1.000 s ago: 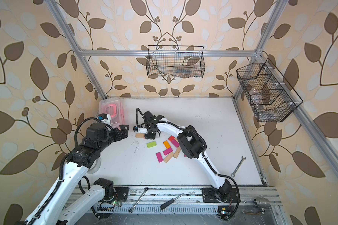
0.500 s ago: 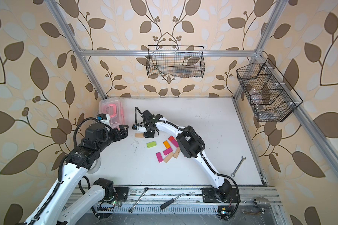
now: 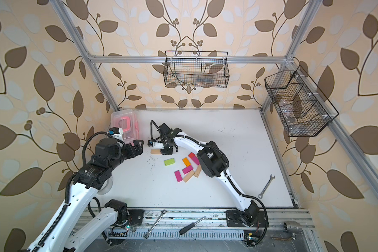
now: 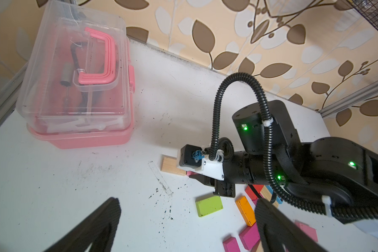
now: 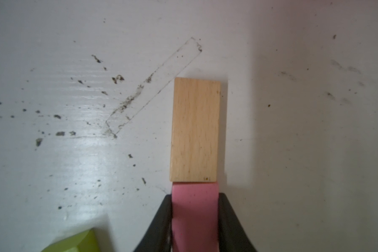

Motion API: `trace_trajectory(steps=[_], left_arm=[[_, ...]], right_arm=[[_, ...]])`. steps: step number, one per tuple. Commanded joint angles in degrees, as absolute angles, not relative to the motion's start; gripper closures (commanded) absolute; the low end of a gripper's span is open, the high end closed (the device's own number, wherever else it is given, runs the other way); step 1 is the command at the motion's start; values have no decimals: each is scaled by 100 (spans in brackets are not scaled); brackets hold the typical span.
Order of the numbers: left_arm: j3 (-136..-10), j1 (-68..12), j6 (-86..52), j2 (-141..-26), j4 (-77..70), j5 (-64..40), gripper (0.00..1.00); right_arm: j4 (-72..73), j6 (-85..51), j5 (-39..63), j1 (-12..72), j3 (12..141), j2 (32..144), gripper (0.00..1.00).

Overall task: Assemble the number 7 with building blocks
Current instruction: Assemble the building block at the center of the board.

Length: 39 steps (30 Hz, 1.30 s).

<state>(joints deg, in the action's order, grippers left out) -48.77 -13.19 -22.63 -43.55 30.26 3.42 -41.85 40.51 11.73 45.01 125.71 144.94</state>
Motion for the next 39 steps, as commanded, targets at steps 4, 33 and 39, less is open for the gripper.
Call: trace_trajectory(steps=[4, 33, 39], left_arm=[[-4931, -1354, -2184, -4349, 2830, 289, 1], [-4868, -1345, -2190, -4210, 2752, 281, 1], [-4845, -1345, -2189, -4175, 2753, 291, 1]], right_arm=[[-4575, 4065, 1125, 4623, 12542, 14726, 81], [-4623, 3795, 935, 4851, 13314, 15144, 79], [-4573, 3832, 935, 4852, 13290, 15115, 70]])
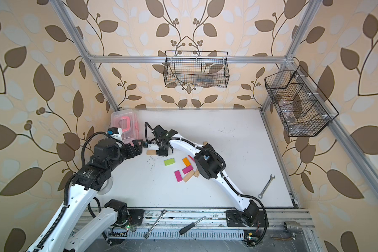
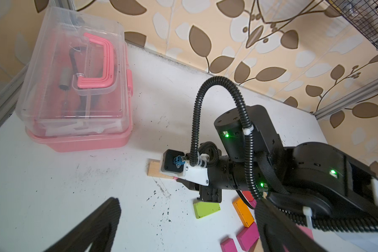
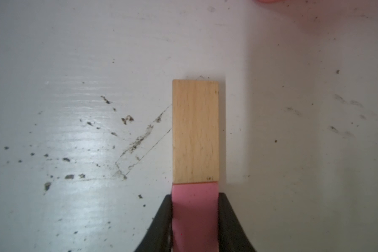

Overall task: Assemble the number 7 with building blocks
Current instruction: Assemble the building block at the center of the board.

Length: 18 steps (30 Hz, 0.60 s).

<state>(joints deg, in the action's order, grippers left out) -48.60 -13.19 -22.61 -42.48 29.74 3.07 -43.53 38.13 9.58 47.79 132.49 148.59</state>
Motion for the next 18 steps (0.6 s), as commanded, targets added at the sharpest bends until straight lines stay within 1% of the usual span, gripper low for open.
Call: trace_trajectory(steps=[1, 10, 15, 18], left_arm=[[-4843, -1345, -2191, -4166, 2745, 305, 1], [-4922, -1345, -2189, -4132, 2775, 351, 1], [-5158, -1345, -2125, -4052, 2819, 400, 1], [-5236, -1345, -2093, -4035, 2897, 482, 1]], right_arm=[[-4547, 3832, 940, 4852, 13285, 15102, 67], [-4344, 3841, 921, 4817, 13039, 14869, 55], [-3762, 3803, 1151, 4716, 12297, 14249, 48], [-3435, 3717, 1215, 4649, 11788, 13818, 46]])
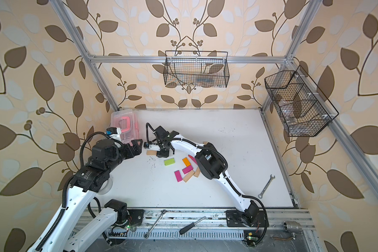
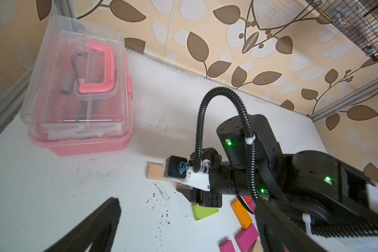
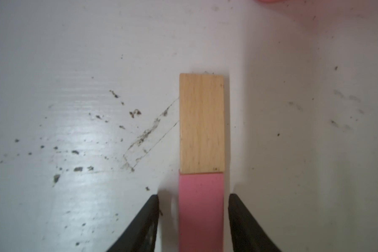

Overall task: Assemble the number 7 with building blocks
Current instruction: Assemble the building block at the center of the board, then pick up the building block from the center of the board.

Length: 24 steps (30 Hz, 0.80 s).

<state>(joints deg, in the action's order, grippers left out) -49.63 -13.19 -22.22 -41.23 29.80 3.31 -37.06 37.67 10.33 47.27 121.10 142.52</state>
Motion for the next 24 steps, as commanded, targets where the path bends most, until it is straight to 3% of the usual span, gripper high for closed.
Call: trace_trajectory(steps=[1, 7, 10, 11, 14, 17, 24], left_arm=[[-5230, -1345, -2109, -4013, 2905, 520, 1], [-5016, -1345, -2193, -3952, 2537, 248, 1], [-5012, -1346, -2198, -4120, 2498, -49, 1], [-5018, -1345, -2226, -4188, 2533, -114, 1], [-5019, -1345, -2215, -4288, 2595, -217, 1], [-5089, -1345, -2160, -4339, 2802, -142, 1], [-5296, -1345, -2299, -4236, 3531, 591, 1]], right_arm=[[-3331, 3676, 1154, 4624, 11601, 13647, 46], [-1925, 3204, 1080, 4271, 9614, 12053, 43], [-1434, 2640, 1231, 3977, 8986, 11437, 27], [-1538, 2480, 1376, 3859, 8964, 11338, 1], [-2046, 2647, 1872, 3694, 8869, 11198, 0], [-2517, 3077, 1701, 3847, 8797, 11283, 0], [-3300, 3374, 1654, 4252, 8870, 11852, 12]])
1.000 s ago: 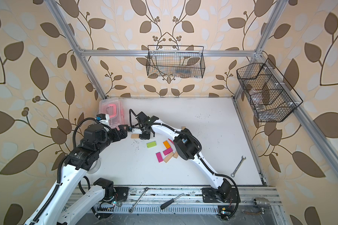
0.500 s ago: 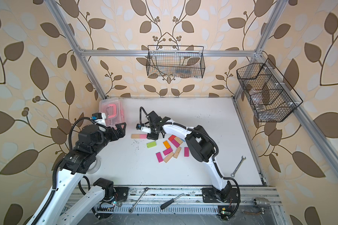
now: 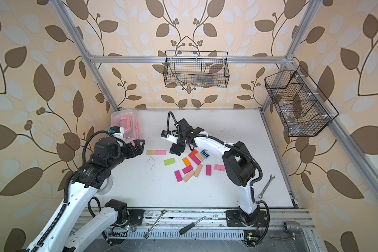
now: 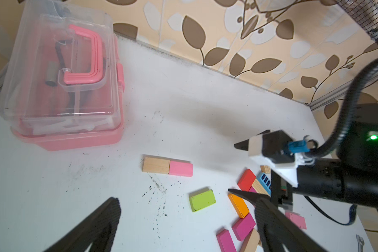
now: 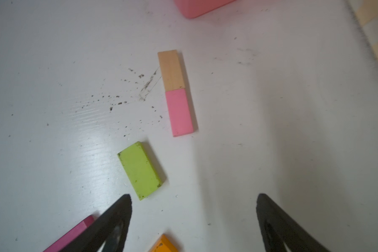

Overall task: Assemble the number 7 with building blocks
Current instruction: Pick up the building block from the center of the board.

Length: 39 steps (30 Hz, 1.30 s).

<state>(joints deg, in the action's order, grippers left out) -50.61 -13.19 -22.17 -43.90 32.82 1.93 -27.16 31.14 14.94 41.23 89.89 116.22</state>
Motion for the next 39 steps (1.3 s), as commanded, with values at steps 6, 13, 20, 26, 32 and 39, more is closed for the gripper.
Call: trace_trajectory(steps=[6, 13, 20, 26, 32, 39], left_arm=[[-5194, -1345, -2407, -4043, 3772, 890, 1], [-5027, -1345, -2434, -3615, 3771, 781, 1], [-4983, -1346, -2407, -3331, 3709, 848, 1], [-4957, -1345, -2432, -3332, 3701, 835, 1], [-4957, -1345, -2434, -3364, 3687, 835, 1], [-4948, -1345, -2441, -3410, 3666, 874, 1]], right_arm=[[-3761, 3569, 1284, 4624, 9290, 12397, 13], [-4201, 3577, 918, 4772, 10032, 12999, 16], [-4328, 3598, 913, 4799, 10269, 13204, 36], [-4353, 3705, 1005, 4821, 10307, 13184, 54], [-4390, 3661, 1116, 4536, 10436, 13269, 68], [-4434, 3239, 1086, 4395, 10273, 13087, 73]])
